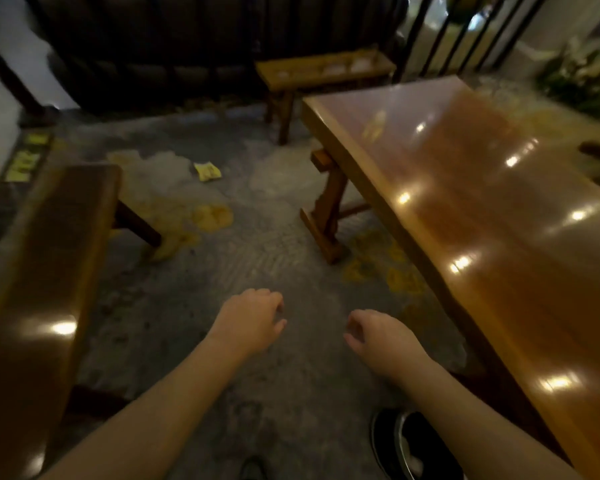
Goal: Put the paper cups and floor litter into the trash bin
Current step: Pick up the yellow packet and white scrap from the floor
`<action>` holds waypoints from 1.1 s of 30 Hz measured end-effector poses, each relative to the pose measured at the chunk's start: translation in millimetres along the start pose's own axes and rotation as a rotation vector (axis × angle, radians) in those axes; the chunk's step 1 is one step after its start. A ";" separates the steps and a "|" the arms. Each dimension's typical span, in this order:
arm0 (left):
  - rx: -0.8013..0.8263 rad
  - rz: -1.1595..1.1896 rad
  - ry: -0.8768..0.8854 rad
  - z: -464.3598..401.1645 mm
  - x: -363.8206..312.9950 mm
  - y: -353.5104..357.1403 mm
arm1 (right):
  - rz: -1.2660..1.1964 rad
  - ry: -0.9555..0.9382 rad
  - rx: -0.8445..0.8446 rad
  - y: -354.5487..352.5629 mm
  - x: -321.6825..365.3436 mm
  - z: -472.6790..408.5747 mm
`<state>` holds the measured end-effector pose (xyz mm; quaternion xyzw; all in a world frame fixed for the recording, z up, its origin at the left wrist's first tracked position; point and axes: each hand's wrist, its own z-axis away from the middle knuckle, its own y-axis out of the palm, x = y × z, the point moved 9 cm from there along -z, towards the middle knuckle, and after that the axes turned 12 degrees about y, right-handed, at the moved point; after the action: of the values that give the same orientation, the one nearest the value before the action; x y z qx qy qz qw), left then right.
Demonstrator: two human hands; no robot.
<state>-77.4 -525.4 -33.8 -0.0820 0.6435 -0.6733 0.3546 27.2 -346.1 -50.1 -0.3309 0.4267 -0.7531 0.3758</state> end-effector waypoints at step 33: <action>-0.034 0.033 -0.452 -357.1 507.3 -254.5 | 0.098 -0.277 0.098 -202.9 360.8 -581.4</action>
<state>-747.4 -552.8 -30.4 -0.2261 0.5602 -0.6212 0.4991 -686.5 -351.4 -47.5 -0.3918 0.3492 -0.7009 0.4830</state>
